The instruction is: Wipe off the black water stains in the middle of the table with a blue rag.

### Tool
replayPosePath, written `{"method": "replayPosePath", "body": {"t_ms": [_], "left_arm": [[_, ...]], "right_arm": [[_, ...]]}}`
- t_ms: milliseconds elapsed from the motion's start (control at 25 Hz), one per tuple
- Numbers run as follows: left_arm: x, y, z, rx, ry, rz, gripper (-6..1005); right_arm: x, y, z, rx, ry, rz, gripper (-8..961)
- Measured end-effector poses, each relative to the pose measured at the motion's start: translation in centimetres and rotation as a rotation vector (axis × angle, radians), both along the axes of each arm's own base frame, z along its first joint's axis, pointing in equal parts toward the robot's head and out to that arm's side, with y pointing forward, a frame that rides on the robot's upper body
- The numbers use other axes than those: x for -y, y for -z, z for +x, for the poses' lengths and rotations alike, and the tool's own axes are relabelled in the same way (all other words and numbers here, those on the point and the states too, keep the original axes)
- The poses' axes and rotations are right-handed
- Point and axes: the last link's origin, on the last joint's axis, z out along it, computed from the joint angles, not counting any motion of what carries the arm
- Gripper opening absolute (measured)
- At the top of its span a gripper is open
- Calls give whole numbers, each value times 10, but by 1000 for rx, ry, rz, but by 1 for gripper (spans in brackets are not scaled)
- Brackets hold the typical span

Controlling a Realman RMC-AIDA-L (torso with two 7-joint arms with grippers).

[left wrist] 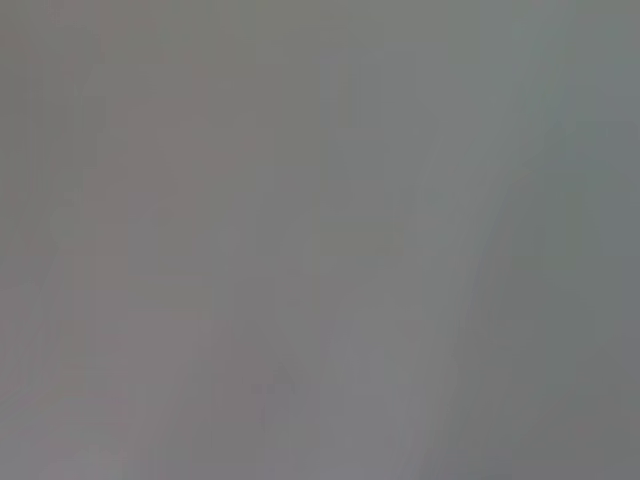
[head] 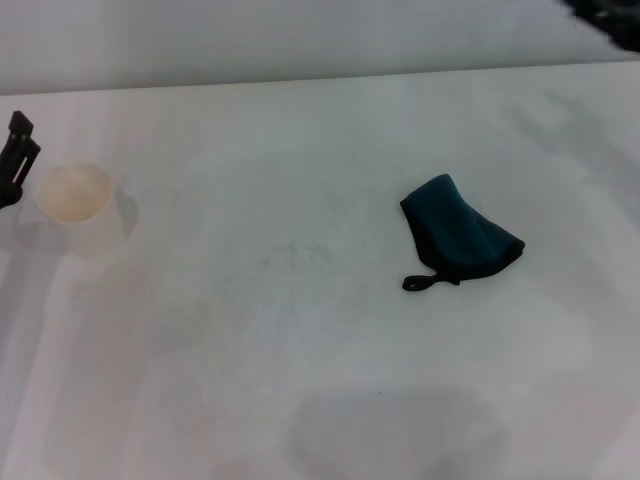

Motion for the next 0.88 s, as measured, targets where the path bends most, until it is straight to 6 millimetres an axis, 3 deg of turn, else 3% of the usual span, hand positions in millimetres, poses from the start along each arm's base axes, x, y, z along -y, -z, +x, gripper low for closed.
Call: {"method": "replayPosePath", "body": {"t_ms": [80,160,360,400,600,880], "left_arm": [[0,0,1,2,5,4,883],[0,-1,2,3,10,7,883],[-1,-1,3,11,9,15,884],[-1,-2,2,15,5,20,884],[-2,-5,-3,40,-35,42,884],[-2,-11,-14,64,-99,69,884]], "right_arm": [[8,-8,13,-13,9,99,851],[18,-10,25,0,21,201,861],[43,7,55,162,121,396,876],[49,18,62,261,150,403,876],[52,41,76,397,235,333,876],[51,45,80,402,270,308,876]]}}
